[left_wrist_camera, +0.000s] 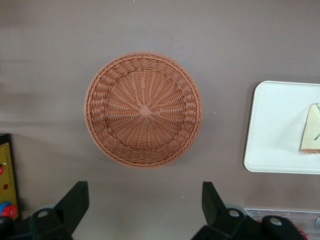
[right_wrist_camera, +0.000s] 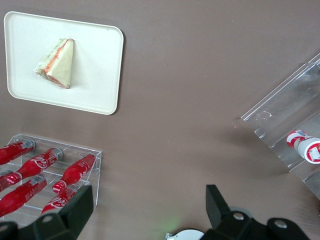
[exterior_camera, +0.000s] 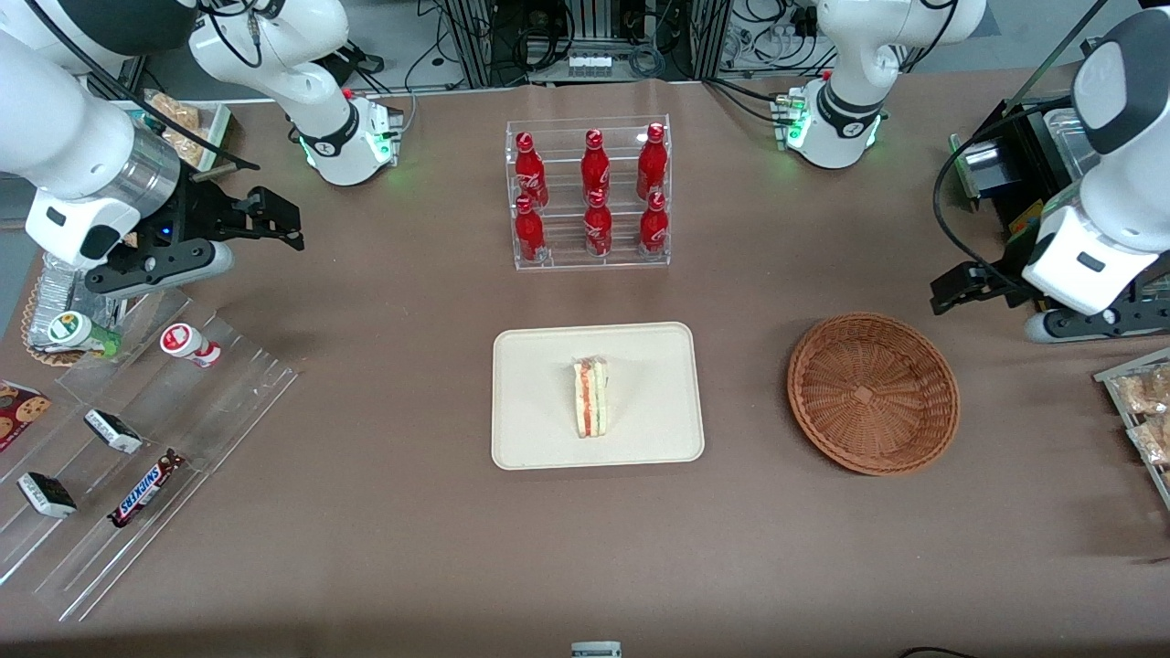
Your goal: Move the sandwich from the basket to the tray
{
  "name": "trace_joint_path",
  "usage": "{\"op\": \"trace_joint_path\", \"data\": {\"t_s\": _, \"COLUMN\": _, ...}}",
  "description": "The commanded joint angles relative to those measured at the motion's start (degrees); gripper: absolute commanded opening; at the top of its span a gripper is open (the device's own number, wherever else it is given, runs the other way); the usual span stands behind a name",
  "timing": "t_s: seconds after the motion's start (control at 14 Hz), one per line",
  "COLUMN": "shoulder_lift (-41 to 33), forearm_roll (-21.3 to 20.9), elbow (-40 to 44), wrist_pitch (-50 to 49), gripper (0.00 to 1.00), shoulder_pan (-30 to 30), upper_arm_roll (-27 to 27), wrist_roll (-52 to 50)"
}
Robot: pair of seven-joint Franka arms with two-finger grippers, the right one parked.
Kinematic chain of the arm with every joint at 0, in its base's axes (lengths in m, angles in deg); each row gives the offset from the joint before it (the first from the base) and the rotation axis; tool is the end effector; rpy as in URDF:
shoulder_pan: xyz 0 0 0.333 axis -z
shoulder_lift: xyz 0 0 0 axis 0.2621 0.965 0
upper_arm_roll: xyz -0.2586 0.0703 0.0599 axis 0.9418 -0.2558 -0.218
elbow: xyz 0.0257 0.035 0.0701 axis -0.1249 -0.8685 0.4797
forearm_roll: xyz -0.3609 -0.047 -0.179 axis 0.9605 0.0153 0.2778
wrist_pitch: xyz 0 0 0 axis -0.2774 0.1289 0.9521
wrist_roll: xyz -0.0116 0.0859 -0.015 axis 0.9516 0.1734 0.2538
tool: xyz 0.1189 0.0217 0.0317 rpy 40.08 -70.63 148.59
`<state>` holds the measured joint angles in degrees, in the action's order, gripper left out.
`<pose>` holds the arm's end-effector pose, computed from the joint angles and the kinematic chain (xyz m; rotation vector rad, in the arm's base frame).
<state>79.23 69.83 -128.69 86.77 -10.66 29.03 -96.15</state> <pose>0.5781 -0.0460 0.5062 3.1051 0.1319 -0.0526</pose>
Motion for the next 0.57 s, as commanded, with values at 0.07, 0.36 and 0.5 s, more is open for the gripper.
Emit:
{"op": "trace_joint_path", "data": {"t_s": 0.07, "shoulder_lift": -3.0, "forearm_roll": -0.6, "elbow": -0.5, "wrist_pitch": -3.3, "gripper": 1.00, "shoulder_pan": -4.9, "upper_arm_roll": 4.8, "wrist_roll": 3.1}}
{"op": "trace_joint_path", "data": {"t_s": 0.36, "shoulder_lift": -4.2, "forearm_roll": -3.1, "elbow": 0.0, "wrist_pitch": -3.8, "gripper": 1.00, "shoulder_pan": -4.7, "upper_arm_roll": 5.1, "wrist_roll": 4.3}}
{"op": "trace_joint_path", "data": {"t_s": 0.5, "shoulder_lift": -4.2, "forearm_roll": -3.1, "elbow": 0.2, "wrist_pitch": -3.9, "gripper": 1.00, "shoulder_pan": -4.7, "upper_arm_roll": 5.0, "wrist_roll": 4.3}}
